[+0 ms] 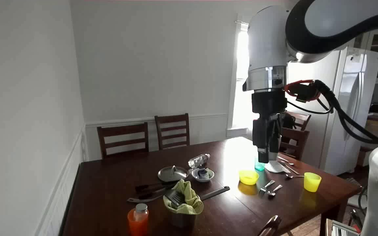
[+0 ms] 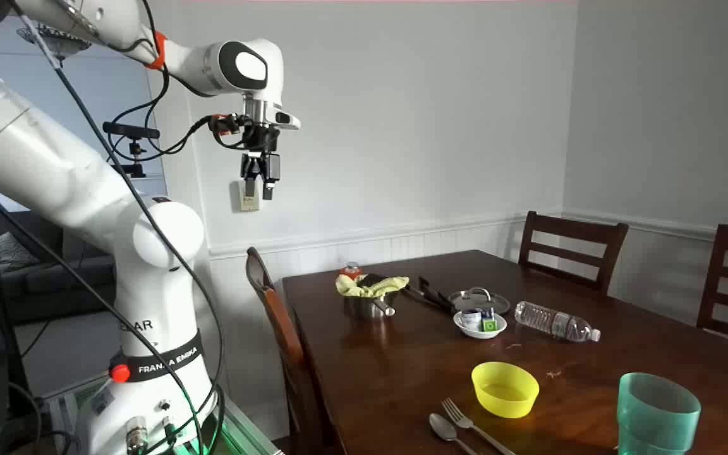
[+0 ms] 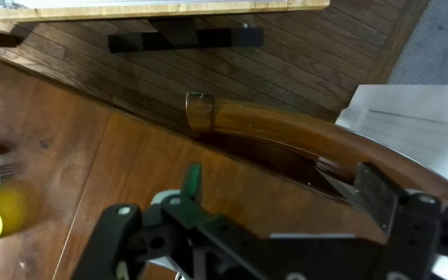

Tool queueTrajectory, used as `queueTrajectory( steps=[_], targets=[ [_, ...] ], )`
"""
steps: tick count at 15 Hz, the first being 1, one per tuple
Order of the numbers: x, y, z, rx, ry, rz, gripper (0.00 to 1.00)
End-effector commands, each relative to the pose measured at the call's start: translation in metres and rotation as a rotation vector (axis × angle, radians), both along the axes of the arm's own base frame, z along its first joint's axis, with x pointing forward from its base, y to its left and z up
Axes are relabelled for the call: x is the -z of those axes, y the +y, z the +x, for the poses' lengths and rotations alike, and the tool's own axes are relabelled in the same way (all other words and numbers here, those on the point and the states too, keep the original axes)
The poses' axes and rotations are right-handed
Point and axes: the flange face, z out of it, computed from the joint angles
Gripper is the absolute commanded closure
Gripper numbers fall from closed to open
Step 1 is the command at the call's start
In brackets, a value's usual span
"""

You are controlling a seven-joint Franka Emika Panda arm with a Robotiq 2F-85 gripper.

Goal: Pick up the spoon and fork next to the yellow bowl and put them in the yellow bowl starting with the spoon and end with the fork

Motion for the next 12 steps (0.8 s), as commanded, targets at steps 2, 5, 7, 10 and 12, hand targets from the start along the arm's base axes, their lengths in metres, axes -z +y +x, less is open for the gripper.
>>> queueTrajectory(
  steps=[2,5,7,10,12],
  targets=[
    [-0.001,0.000,0.000,0.000,0.001,0.000,0.00],
    [-0.001,0.000,0.000,0.000,0.001,0.000,0.00],
    [0.006,-0.031,0.000,0.155,-0.001,-0.015,0.00],
    [0.014,-0.097,-0.015,0.316,0.001,-0.025,0.00],
    [0.021,-0.144,-0.025,0.426,0.000,-0.029,0.00]
  ],
)
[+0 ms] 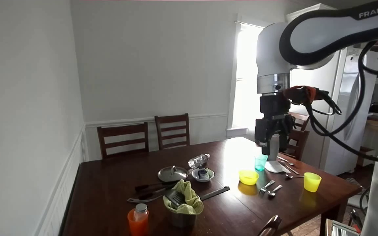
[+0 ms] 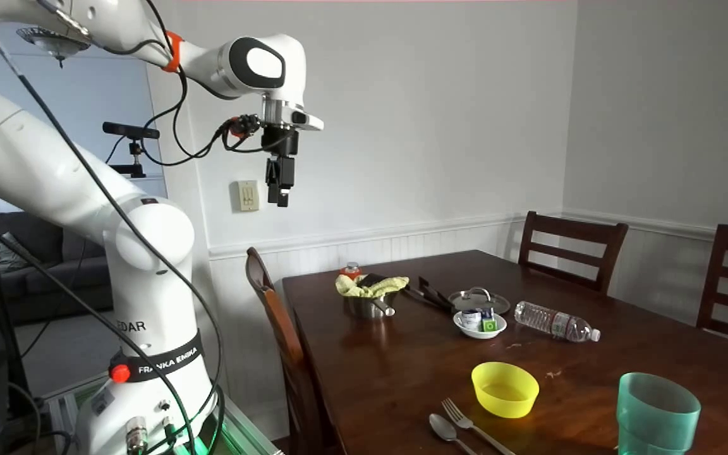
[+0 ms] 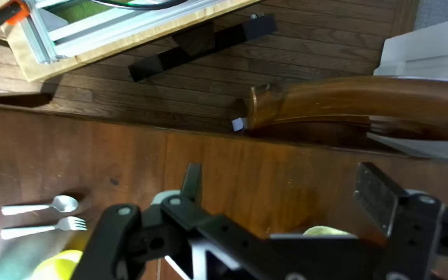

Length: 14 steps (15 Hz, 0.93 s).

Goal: Pick up the spoon and fork next to the yellow bowl and put them in the yellow bowl starting with the spoon and end with the fork

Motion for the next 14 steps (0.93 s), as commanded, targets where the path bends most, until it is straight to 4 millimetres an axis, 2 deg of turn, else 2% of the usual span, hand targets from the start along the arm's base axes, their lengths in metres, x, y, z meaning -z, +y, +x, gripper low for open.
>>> queueTrajectory(
  steps=[1,4,8,9,10,12,14],
  targets=[
    [0.013,-0.077,-0.032,0.199,-0.025,-0.007,0.00],
    [0.032,-0.132,-0.045,0.375,-0.043,0.010,0.00],
    [0.064,-0.182,-0.061,0.593,-0.100,0.050,0.00],
    [0.054,-0.201,-0.056,0.642,-0.122,0.033,0.00],
    [0.053,-0.179,-0.057,0.555,-0.096,0.053,0.00],
    [0.055,-0.195,-0.060,0.610,-0.119,0.051,0.00],
    [0.056,-0.197,-0.059,0.622,-0.117,0.050,0.00]
  ],
)
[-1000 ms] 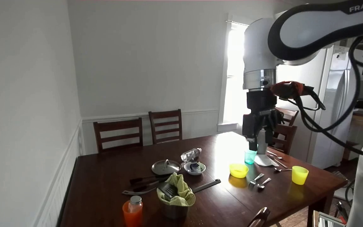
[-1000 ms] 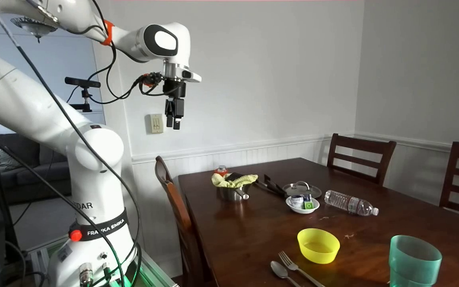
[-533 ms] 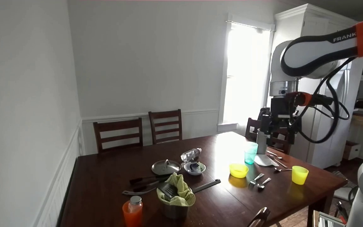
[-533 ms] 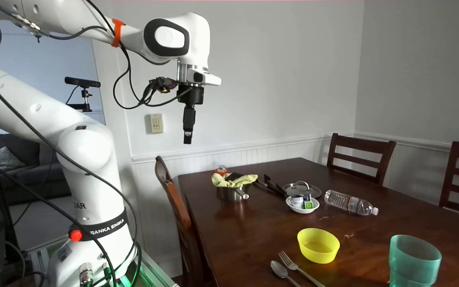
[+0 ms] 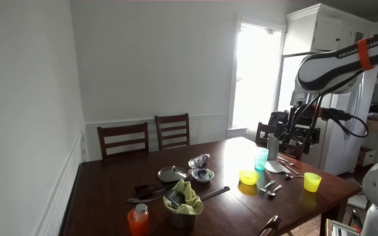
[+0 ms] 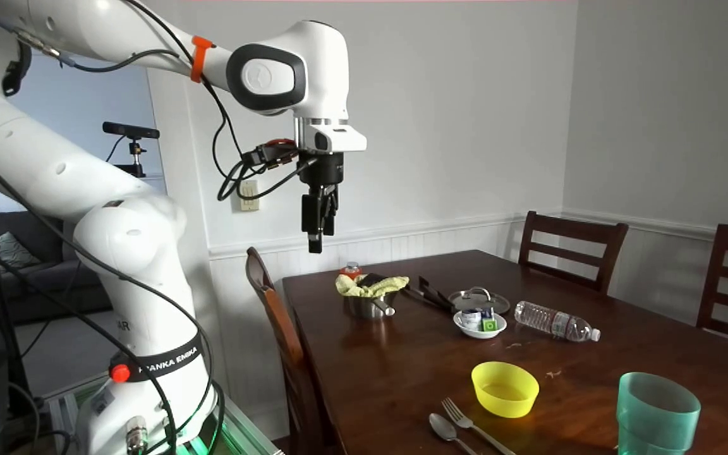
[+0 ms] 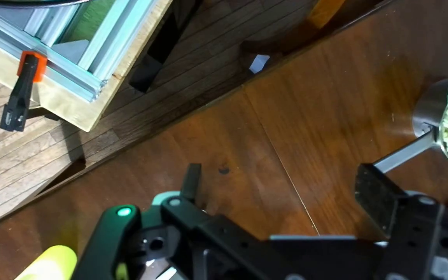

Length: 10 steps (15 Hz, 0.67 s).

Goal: Pick up the spoon and fork next to the yellow bowl and put them in the yellow bowl starting with the spoon and end with the fork

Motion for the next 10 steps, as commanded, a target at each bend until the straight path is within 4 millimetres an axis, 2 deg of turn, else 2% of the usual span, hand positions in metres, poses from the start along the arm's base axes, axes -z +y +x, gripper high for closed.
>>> queueTrajectory(
  steps=[1,3,5,10],
  targets=[
    [-0.001,0.000,0.000,0.002,0.001,0.001,0.00],
    [-0.001,0.000,0.000,0.004,0.002,0.001,0.00],
    [0.018,-0.028,0.007,0.127,0.049,0.044,0.00],
    [0.070,-0.098,0.007,0.402,0.047,0.053,0.00]
  ],
)
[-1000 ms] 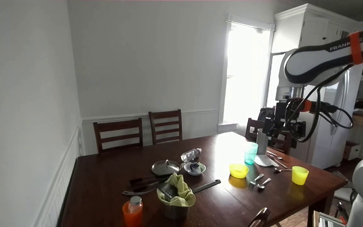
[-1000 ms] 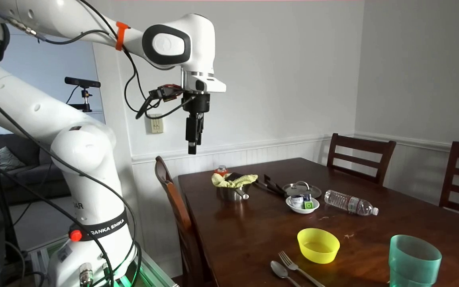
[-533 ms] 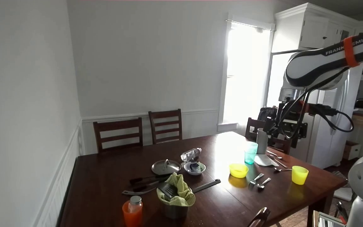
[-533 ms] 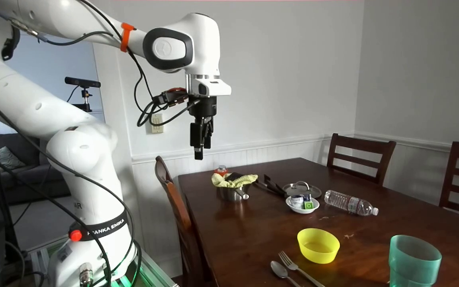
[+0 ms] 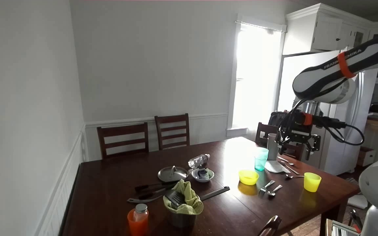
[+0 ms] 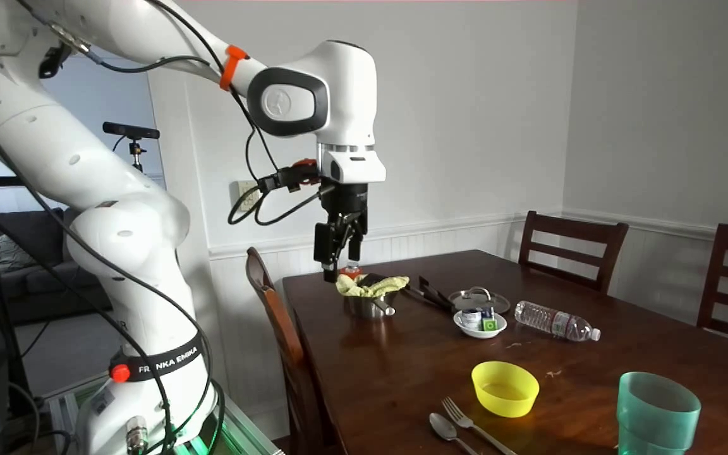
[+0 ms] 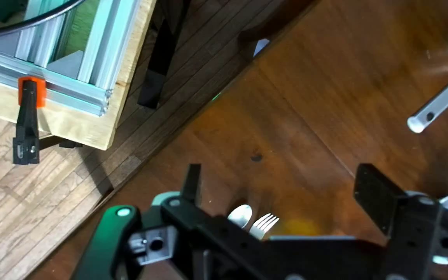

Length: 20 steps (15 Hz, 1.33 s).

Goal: Pick up the spoon and fork next to the yellow bowl and put them in the yellow bowl starting with the spoon and end with the fork

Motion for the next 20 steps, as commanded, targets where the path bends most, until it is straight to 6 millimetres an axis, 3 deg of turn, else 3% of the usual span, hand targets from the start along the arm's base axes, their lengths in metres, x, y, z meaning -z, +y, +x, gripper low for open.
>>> queueTrajectory(
  steps=[1,7,13,14,16,19,20],
  targets=[
    [0.039,-0.056,0.009,0.199,0.024,0.012,0.00],
    [0.105,-0.108,0.026,0.402,0.090,0.037,0.00],
    [0.153,-0.145,0.035,0.310,0.186,0.040,0.00],
    [0.141,-0.126,0.031,0.335,0.169,0.050,0.00],
    [0.150,-0.129,0.031,0.331,0.189,0.053,0.00],
    [0.148,-0.127,0.034,0.325,0.184,0.050,0.00],
    [0.156,-0.133,0.033,0.390,0.216,0.043,0.00]
  ],
)
